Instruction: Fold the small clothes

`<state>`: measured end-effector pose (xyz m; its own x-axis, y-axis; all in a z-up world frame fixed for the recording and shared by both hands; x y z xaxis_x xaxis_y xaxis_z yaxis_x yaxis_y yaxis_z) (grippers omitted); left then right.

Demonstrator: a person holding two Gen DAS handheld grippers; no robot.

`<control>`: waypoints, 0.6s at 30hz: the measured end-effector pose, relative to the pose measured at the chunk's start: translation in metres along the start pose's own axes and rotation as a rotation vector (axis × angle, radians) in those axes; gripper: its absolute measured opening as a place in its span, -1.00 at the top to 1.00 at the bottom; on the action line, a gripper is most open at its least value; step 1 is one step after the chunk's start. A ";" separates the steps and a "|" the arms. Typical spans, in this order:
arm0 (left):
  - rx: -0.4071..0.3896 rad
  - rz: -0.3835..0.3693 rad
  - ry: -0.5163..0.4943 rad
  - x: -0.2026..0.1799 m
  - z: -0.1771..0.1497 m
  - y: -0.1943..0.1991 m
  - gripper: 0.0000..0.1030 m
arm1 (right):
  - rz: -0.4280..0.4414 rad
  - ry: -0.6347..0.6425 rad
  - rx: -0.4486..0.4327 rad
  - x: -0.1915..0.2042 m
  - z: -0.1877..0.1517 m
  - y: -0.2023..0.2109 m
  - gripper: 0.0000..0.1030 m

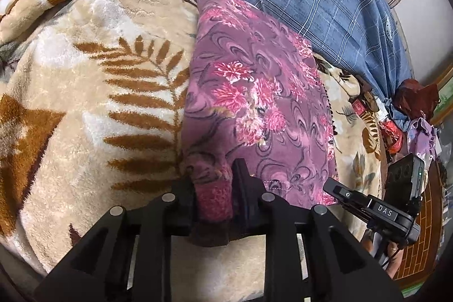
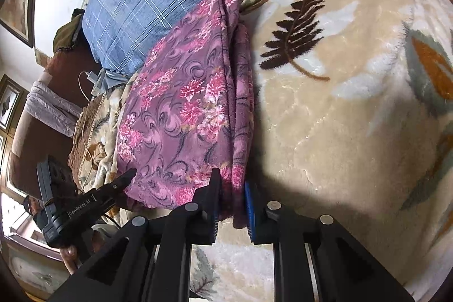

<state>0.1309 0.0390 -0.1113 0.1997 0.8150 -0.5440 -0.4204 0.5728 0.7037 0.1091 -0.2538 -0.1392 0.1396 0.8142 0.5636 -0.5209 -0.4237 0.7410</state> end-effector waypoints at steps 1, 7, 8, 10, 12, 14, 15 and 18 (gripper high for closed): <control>-0.001 -0.001 0.003 0.000 0.000 0.000 0.57 | -0.003 0.001 0.000 0.000 0.000 0.000 0.71; -0.045 -0.016 -0.025 -0.005 -0.002 0.012 0.73 | 0.003 -0.013 -0.016 0.001 -0.001 0.006 0.77; -0.046 -0.009 -0.026 -0.005 -0.004 0.013 0.73 | 0.006 -0.013 -0.032 0.001 -0.002 0.010 0.77; -0.032 0.013 -0.027 -0.003 -0.006 0.007 0.71 | 0.008 0.000 -0.036 0.003 -0.002 0.014 0.77; -0.037 0.028 -0.037 -0.005 -0.006 0.006 0.69 | -0.011 0.012 -0.022 0.004 -0.001 0.011 0.77; -0.038 0.031 -0.036 -0.006 -0.007 0.008 0.64 | -0.034 0.025 -0.013 0.004 -0.002 0.007 0.76; -0.036 0.031 -0.026 -0.005 -0.008 0.009 0.60 | -0.030 0.017 -0.008 0.004 -0.002 0.006 0.75; -0.051 0.026 0.027 0.000 -0.014 0.017 0.39 | -0.011 0.011 -0.018 0.006 -0.002 0.018 0.64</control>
Point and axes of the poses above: each gripper's, at about its wrist camera, not at the fingertips, and y roughly against the way its jaws point, x to its left, z to its top, the point moved 1 cm from there along -y, roughly the way its jaws point, and after that the axes turned 5 degrees about -z, right-handed, at the moved point
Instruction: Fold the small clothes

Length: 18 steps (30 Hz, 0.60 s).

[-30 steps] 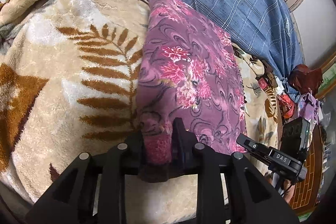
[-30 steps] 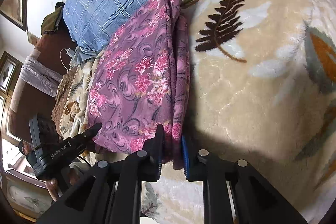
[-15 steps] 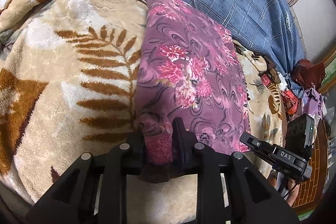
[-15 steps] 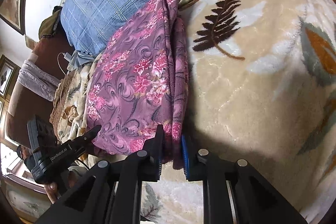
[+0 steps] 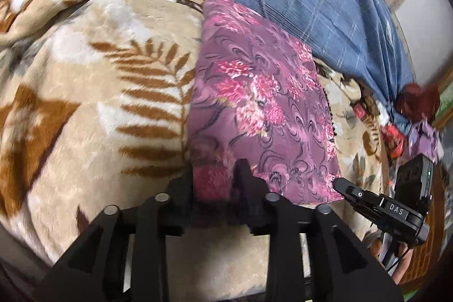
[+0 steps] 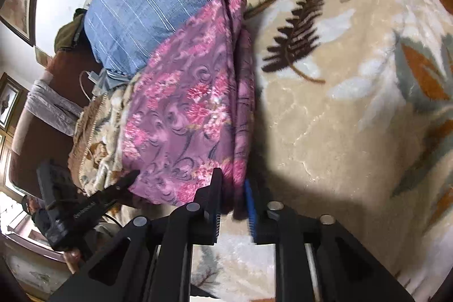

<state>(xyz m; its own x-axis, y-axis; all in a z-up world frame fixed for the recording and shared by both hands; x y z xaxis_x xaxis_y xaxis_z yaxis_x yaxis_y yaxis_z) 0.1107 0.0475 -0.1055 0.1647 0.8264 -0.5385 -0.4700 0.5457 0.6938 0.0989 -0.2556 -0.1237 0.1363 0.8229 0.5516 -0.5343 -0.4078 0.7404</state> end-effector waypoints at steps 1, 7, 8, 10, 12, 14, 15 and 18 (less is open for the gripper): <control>-0.001 0.007 0.014 0.001 -0.003 0.003 0.31 | -0.001 0.002 -0.003 0.000 0.000 0.004 0.61; -0.021 0.020 0.016 -0.007 -0.017 0.019 0.11 | 0.024 -0.020 -0.031 -0.002 -0.002 0.025 0.26; -0.023 0.021 0.015 -0.008 -0.019 0.021 0.11 | 0.025 -0.021 -0.033 -0.002 -0.002 0.026 0.23; -0.024 0.017 0.024 -0.007 -0.022 0.025 0.11 | 0.030 -0.024 -0.034 -0.003 -0.001 0.028 0.20; -0.027 0.009 0.034 -0.006 -0.023 0.027 0.11 | 0.034 -0.028 -0.034 -0.003 0.000 0.029 0.19; -0.037 -0.002 0.048 -0.004 -0.024 0.030 0.10 | 0.037 -0.032 -0.040 -0.003 -0.001 0.033 0.19; -0.040 -0.005 0.053 -0.003 -0.024 0.031 0.09 | 0.042 -0.034 -0.050 -0.003 -0.001 0.036 0.18; -0.016 -0.012 0.070 -0.001 -0.022 0.028 0.09 | 0.056 -0.039 -0.081 -0.005 -0.001 0.044 0.12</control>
Point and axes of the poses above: each gripper's, at about its wrist camera, not at the fingertips, and y roughly against the way its jaws point, x to its left, z to its top, the point moved 1 cm from there along -y, roughly the way its jaws point, and after that the axes turned 5 degrees about -z, right-handed, at the moved point
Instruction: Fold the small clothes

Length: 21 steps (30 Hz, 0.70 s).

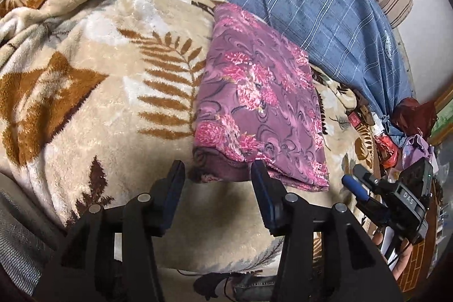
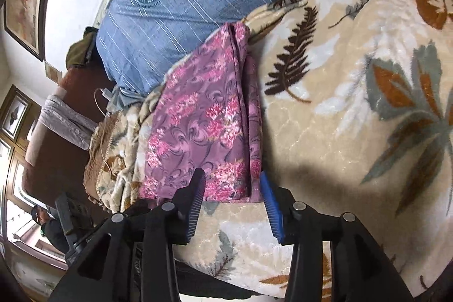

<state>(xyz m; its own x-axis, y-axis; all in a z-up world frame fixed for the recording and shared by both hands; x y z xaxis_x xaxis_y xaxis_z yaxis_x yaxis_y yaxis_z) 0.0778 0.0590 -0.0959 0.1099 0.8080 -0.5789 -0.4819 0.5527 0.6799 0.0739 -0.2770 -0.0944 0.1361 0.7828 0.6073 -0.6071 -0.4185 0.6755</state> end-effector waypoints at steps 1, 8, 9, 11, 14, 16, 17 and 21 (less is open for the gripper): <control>0.002 -0.007 0.005 0.000 0.000 0.001 0.09 | 0.005 -0.002 -0.006 -0.001 0.001 0.002 0.09; -0.004 0.004 -0.015 -0.008 0.007 0.008 0.04 | 0.044 0.019 -0.009 0.007 0.003 0.001 -0.13; -0.003 0.007 -0.024 -0.008 0.008 0.008 0.04 | 0.043 0.023 -0.005 0.008 0.002 0.001 -0.13; -0.008 0.014 -0.025 -0.008 0.012 0.009 0.04 | 0.056 0.034 0.003 0.011 0.001 0.000 -0.13; -0.036 0.000 0.000 -0.001 0.020 0.018 0.03 | 0.072 0.036 0.003 0.012 -0.001 0.003 -0.11; -0.048 0.002 0.011 0.004 0.024 0.021 0.00 | 0.091 0.045 0.003 0.013 -0.001 0.006 -0.10; -0.046 0.000 0.019 0.007 0.025 0.021 0.00 | 0.093 0.048 0.001 0.013 -0.001 0.008 -0.10; -0.022 -0.022 0.066 0.017 0.025 0.012 0.00 | 0.111 0.026 0.024 0.008 -0.004 0.001 -0.02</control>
Point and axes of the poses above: each gripper's, at about its wrist camera, not at the fingertips, and y roughly against the way its jaws point, x to its left, z to its top, the point moved 1 cm from there along -y, roughly the way its jaws point, and after that the axes turned 5 degrees about -z, right-handed, at the moved point
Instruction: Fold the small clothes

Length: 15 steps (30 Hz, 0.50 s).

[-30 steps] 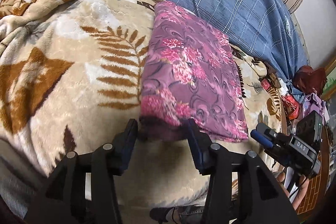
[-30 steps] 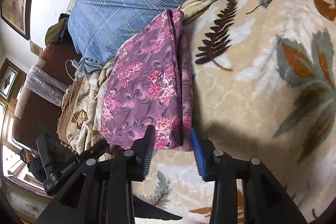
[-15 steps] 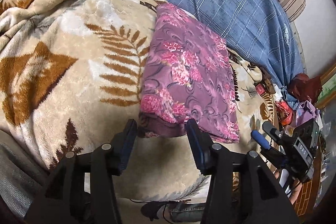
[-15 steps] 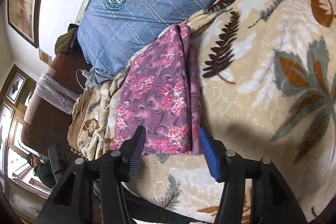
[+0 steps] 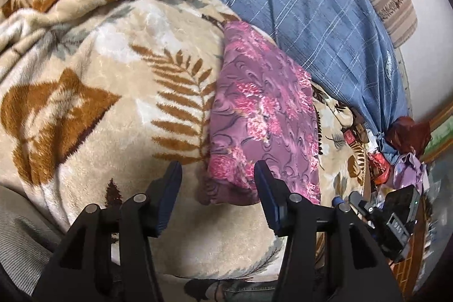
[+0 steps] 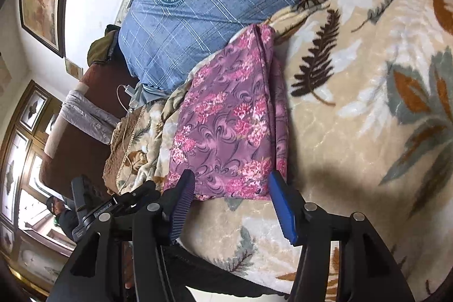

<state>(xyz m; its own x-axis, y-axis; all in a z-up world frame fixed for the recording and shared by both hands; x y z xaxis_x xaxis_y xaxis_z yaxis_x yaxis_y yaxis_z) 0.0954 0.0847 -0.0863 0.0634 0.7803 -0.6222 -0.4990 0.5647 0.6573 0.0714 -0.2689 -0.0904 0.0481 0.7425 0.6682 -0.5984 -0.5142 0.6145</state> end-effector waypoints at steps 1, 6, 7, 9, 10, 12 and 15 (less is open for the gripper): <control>0.005 -0.003 0.004 0.001 0.000 -0.002 0.00 | -0.001 -0.002 0.010 0.000 -0.001 -0.003 0.03; 0.028 -0.024 0.012 0.001 0.006 -0.018 0.00 | -0.011 0.020 0.073 0.008 0.002 -0.025 0.17; 0.032 -0.017 0.005 0.001 0.008 -0.022 0.00 | -0.026 0.027 0.082 0.009 0.003 -0.029 0.17; 0.048 -0.017 0.006 0.004 0.010 -0.032 0.00 | -0.074 0.033 0.106 0.008 0.004 -0.041 0.17; 0.064 -0.021 0.013 0.008 0.009 -0.038 0.00 | -0.086 0.039 0.115 0.007 0.003 -0.046 0.18; 0.085 -0.027 0.023 0.011 0.005 -0.044 0.00 | -0.115 0.050 0.143 0.004 -0.003 -0.059 0.28; 0.075 -0.037 0.004 0.007 0.003 -0.043 0.00 | -0.121 0.060 0.146 0.004 -0.008 -0.064 0.37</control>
<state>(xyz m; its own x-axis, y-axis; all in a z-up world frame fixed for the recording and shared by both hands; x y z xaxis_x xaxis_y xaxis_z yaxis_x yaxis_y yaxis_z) 0.1195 0.0669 -0.1177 0.0769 0.7573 -0.6486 -0.4300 0.6121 0.6637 0.1033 -0.2296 -0.1303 0.0624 0.8246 0.5623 -0.4687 -0.4732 0.7459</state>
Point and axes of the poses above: each gripper's, at about its wrist camera, not at the fingertips, and y roughly against the way its jaws point, x to its left, z to its top, the point moved 1 cm from there along -y, roughly the way its jaws point, and after that the axes turned 5 degrees about -z, right-handed, at the moved point
